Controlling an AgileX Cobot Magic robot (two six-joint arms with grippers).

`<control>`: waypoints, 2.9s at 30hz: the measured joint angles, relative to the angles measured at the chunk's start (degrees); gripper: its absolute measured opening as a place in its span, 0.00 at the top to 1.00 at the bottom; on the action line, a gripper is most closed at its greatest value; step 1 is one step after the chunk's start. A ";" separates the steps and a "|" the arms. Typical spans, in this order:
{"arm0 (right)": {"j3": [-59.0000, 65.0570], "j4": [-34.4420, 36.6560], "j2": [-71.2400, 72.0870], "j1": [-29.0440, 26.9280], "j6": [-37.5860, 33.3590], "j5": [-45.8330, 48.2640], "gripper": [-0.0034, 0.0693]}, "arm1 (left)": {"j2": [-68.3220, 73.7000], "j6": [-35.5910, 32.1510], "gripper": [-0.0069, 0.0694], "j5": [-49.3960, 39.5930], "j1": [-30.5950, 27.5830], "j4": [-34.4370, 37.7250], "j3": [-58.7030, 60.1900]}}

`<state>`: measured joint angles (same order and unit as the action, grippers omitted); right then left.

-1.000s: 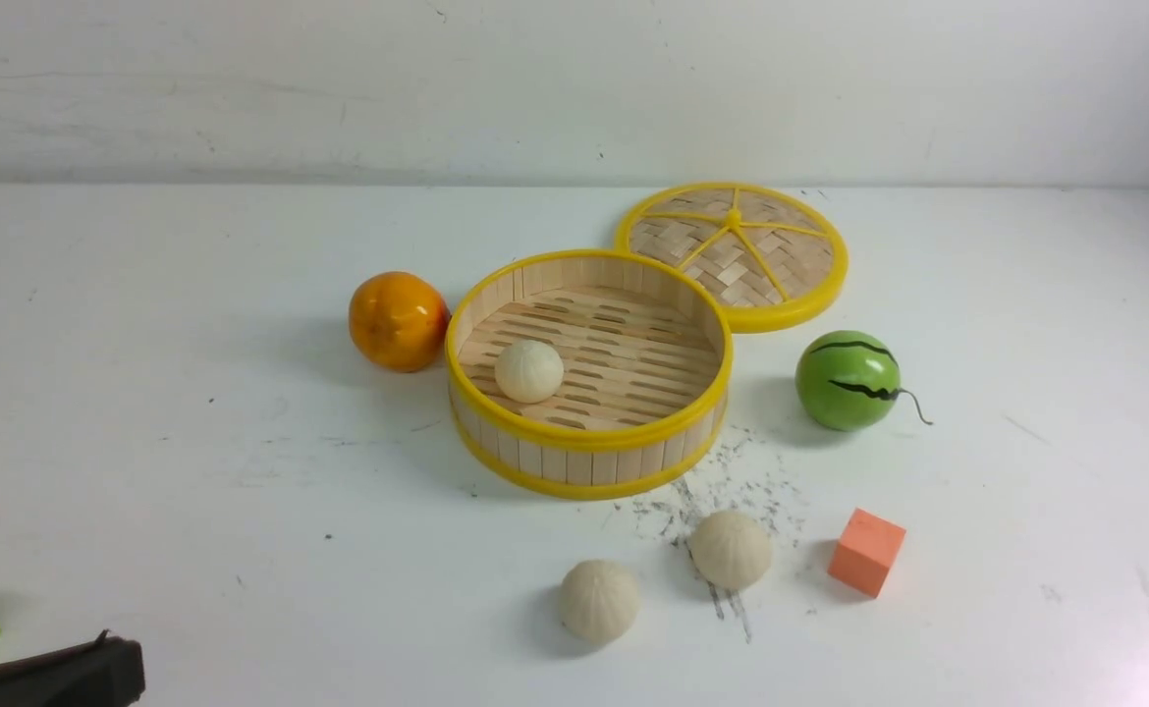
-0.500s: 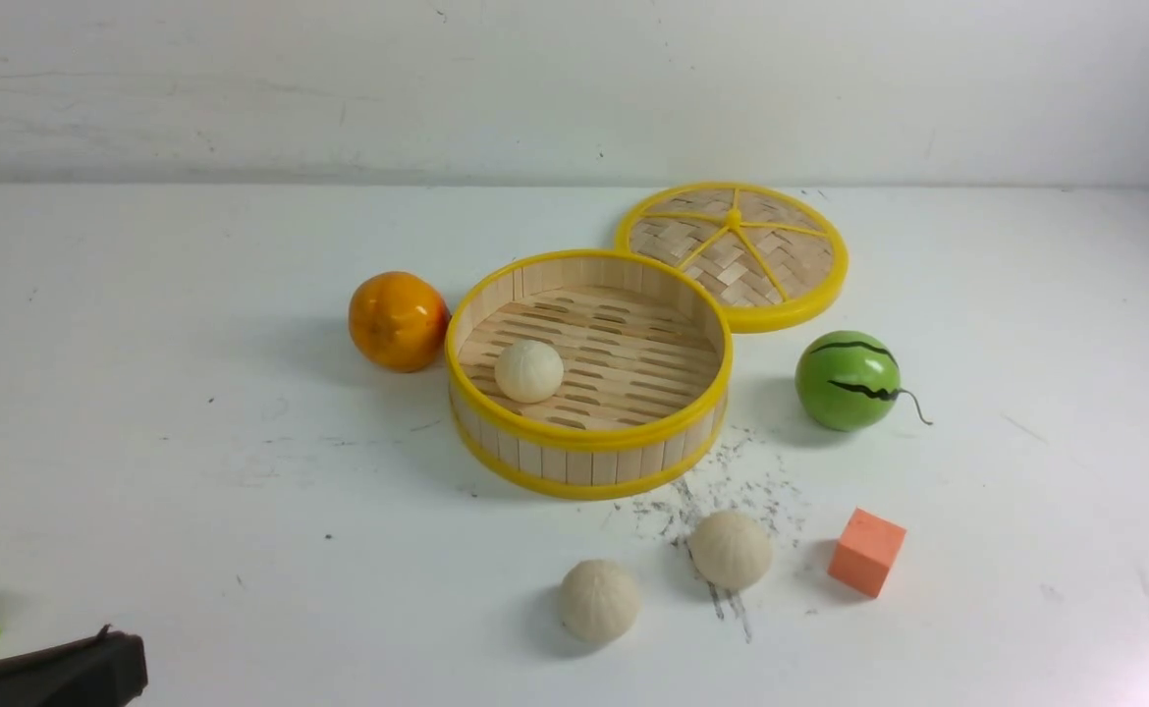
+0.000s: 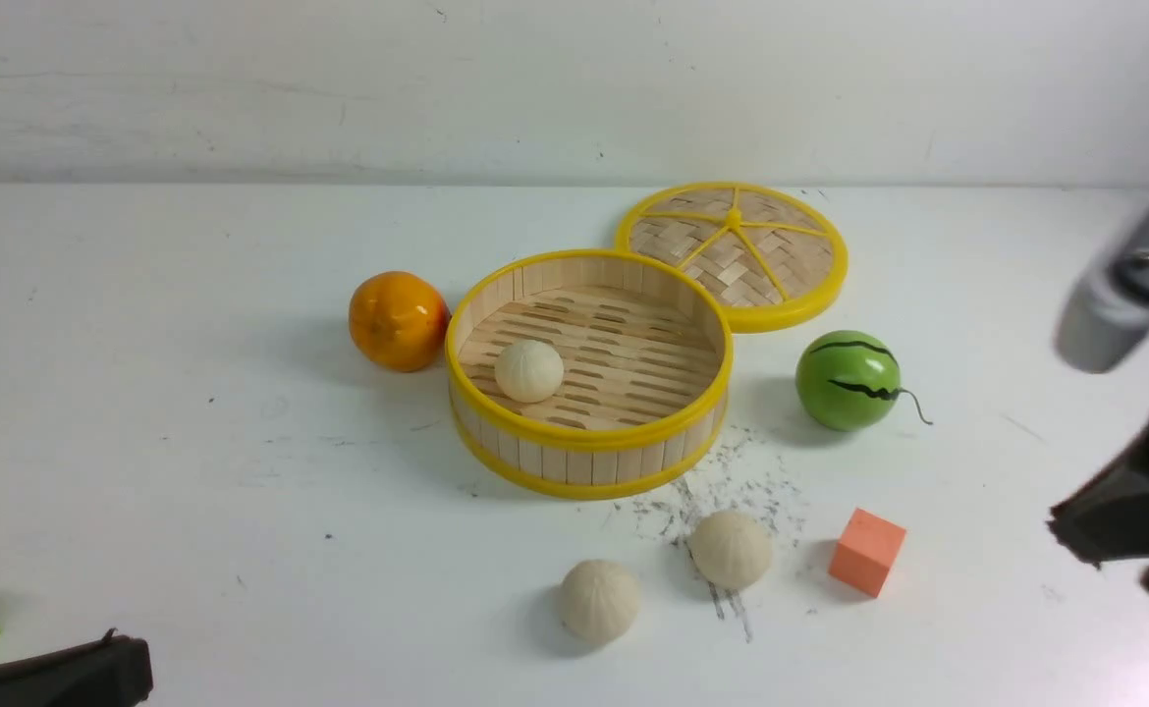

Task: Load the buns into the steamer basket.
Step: Use the right arm to grab a steamed stuffed bun, then use the right arm to put the steamed stuffed bun into the steamer, then use the right arm to grab a steamed stuffed bun

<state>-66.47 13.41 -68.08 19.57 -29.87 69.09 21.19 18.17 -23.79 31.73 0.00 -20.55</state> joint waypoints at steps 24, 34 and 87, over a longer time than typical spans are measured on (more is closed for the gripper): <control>-27.54 -12.50 -47.95 22.90 17.49 -12.59 0.15 | 0.00 0.00 0.92 -0.31 0.00 0.00 0.00; -27.54 -12.47 -51.99 22.85 19.44 -13.45 0.43 | 0.00 0.02 0.91 -0.48 0.00 0.00 0.00; -60.47 -18.88 -50.51 11.38 30.54 1.90 0.20 | 0.00 0.02 0.87 -0.89 0.00 0.00 0.00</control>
<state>-126.94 -5.47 -118.60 30.95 0.67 71.00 21.19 18.19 -24.67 31.73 0.00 -20.55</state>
